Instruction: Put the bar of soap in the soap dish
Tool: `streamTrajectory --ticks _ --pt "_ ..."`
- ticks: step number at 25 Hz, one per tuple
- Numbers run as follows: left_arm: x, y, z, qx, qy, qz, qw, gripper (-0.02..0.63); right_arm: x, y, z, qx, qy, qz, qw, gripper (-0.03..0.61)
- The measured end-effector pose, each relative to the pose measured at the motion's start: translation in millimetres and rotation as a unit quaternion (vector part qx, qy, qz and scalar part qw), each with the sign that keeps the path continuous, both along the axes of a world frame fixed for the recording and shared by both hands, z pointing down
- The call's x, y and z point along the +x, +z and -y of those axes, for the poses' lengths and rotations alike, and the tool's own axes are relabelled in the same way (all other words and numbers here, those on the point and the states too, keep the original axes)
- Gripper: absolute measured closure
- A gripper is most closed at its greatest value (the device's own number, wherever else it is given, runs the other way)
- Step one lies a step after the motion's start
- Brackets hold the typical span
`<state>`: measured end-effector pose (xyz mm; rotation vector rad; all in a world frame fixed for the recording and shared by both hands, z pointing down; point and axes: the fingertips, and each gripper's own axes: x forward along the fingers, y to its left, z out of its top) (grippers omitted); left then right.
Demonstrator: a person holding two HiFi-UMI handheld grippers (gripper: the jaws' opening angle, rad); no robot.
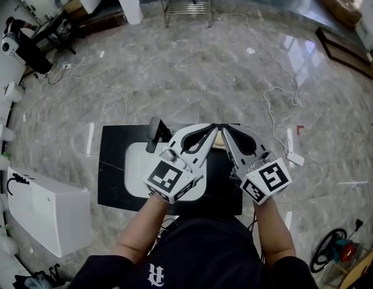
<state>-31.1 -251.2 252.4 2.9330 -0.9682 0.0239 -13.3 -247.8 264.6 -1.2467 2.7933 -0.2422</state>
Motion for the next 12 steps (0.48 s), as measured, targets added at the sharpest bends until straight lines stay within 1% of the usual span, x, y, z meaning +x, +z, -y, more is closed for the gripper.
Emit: streamTrajectory --ticks 12 --pt "9.3 1.6 -1.3 -0.006 -0.001 0.001 1.0 0.607 9.2 -0.9 -1.7 0.003 0.003 -0.001 1.0 0.571"
